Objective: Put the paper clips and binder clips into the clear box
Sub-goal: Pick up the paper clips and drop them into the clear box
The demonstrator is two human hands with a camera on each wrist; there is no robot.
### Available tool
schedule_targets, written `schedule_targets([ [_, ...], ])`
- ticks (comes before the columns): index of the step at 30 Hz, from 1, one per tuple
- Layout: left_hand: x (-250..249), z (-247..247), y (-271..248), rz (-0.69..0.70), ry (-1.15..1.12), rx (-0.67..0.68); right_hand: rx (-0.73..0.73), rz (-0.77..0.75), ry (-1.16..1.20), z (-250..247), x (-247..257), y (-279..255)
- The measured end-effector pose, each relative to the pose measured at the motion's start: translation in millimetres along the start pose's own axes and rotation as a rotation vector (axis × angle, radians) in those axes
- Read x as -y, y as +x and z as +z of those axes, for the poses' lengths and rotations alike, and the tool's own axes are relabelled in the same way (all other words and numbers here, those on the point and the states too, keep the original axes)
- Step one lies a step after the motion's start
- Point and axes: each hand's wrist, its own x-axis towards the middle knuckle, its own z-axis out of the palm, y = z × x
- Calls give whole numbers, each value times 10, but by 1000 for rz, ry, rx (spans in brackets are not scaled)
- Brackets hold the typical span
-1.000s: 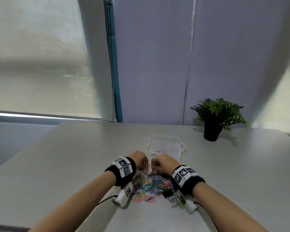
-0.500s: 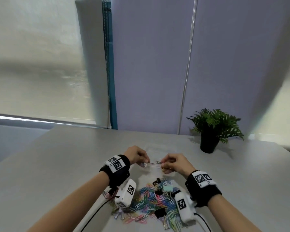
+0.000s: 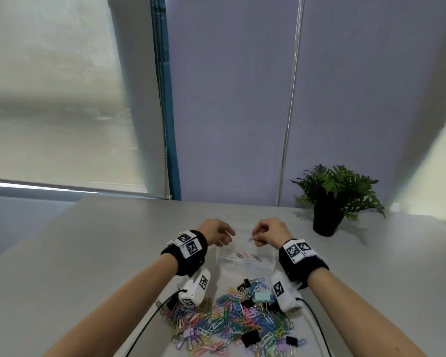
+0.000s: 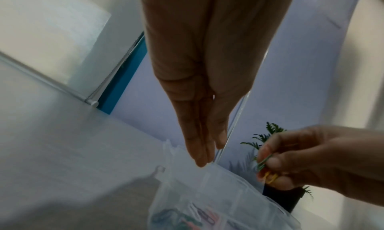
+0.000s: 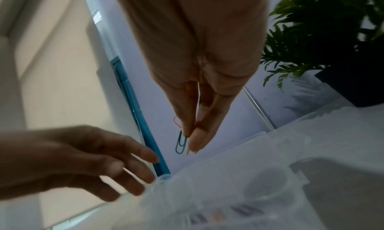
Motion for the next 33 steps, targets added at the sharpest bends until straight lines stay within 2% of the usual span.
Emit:
schedule_targets([
  [5,169,-89,-492,71,150,119,146,-78,-418,75,56,-70],
  [7,244,-86,-676,66,213,163,177,-165,-623,123,132,-152],
  [9,318,-40,-848,51,284,202,203,-280,-694,219,244,-325],
  [11,382,43,-992,38,387,221,332,-382,-721,386,314,-512],
  [14,444,193,-1077,-2,469,237,639,-390,-869,682,302,-730],
  [17,452,368,-1058,-7,555,241,767,-391,-998,862,229,-801],
  [20,410,518,-1010,26,653,200,727,-401,-995,891,171,-820],
  [22,362,536,-953,18,636,174,687,-398,-949,876,159,-828],
  [26,275,457,-815,-14,605,212,589,-342,-865,855,166,-785],
  [33,212,372,-680,-17,632,215,528,-240,-647,799,212,-680],
])
